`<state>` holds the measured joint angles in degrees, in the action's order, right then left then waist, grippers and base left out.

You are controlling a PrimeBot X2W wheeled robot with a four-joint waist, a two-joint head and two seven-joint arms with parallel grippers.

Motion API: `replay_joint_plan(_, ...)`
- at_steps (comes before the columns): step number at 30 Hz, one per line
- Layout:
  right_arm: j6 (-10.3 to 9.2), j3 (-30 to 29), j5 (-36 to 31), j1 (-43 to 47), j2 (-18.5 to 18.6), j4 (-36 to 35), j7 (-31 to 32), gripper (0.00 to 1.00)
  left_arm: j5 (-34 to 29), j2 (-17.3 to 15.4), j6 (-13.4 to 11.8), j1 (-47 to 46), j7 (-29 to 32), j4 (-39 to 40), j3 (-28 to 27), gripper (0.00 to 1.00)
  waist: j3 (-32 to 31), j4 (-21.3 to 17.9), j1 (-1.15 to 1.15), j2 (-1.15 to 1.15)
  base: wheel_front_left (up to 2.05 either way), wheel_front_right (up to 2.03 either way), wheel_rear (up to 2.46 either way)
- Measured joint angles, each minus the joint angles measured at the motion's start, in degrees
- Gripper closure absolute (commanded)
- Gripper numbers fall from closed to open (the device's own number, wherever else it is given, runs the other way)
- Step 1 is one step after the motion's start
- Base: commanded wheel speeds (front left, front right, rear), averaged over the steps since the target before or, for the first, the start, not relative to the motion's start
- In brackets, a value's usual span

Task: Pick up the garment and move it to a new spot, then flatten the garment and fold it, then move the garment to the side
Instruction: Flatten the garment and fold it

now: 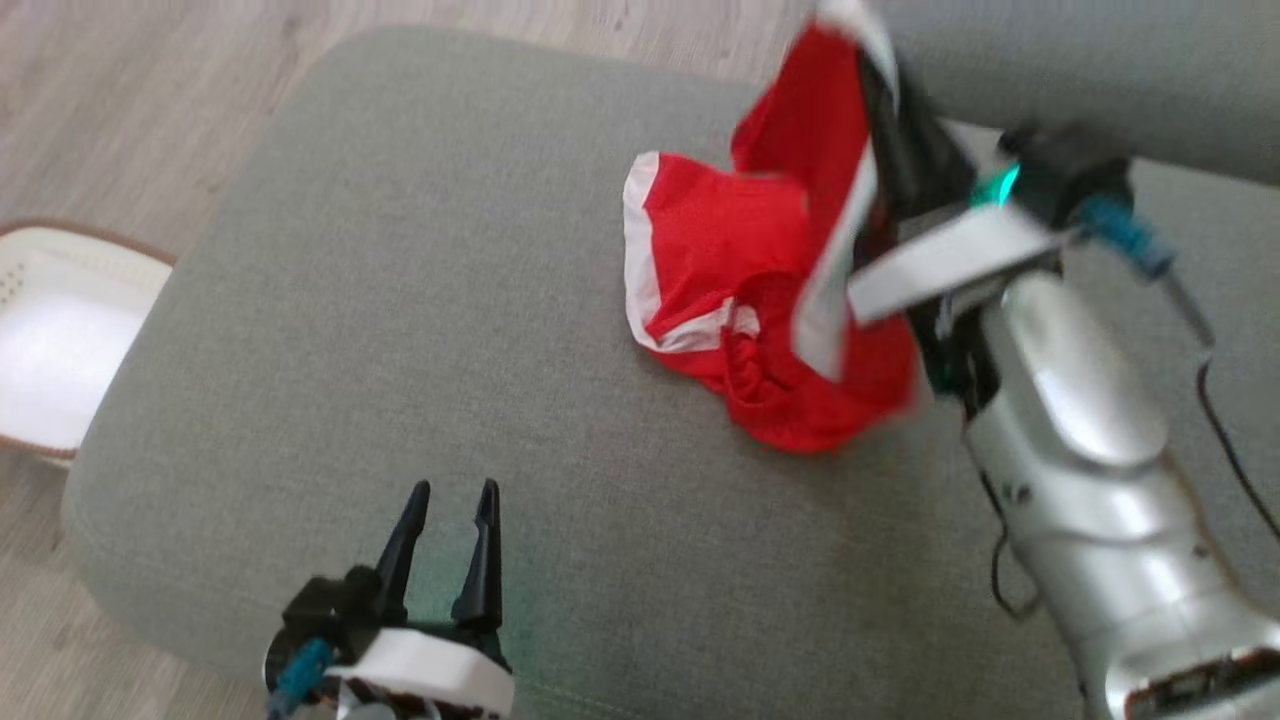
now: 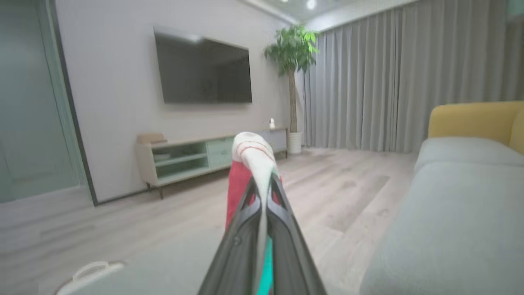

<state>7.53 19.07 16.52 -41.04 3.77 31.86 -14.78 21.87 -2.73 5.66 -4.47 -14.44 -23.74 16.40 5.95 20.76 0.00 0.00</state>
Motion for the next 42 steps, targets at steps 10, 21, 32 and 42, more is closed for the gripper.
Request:
replay_joint_plan(10,0.0,0.8,10.5,-5.3,0.0,-2.4,0.0,1.0,-1.3,-0.1,0.5,3.7,0.0,-1.1,-1.1,0.0,-4.2,-0.5,-0.01,0.0,0.0,0.0,0.0)
replay_joint_plan(21,0.0,-31.4,-9.9,11.5,0.4,16.1,0.0,0.0,-1.2,-0.1,0.9,3.7,0.0,-0.4,-1.5,0.0,-2.7,-5.7,0.0,0.0,0.0,0.0,0.0)
replay_joint_plan(32,0.0,-37.3,-21.7,14.9,-0.6,7.9,0.1,0.0,-1.2,-0.1,1.0,0.2,0.0,0.1,0.5,0.0,-0.3,-12.0,0.0,0.0,0.0,0.0,0.0)
replay_joint_plan(42,0.0,-25.2,-17.0,20.8,-0.9,0.1,0.1,0.0,2.7,0.0,1.5,-8.0,0.0,0.1,10.3,0.0,3.1,-16.6,0.01,0.0,0.0,0.0,0.0)
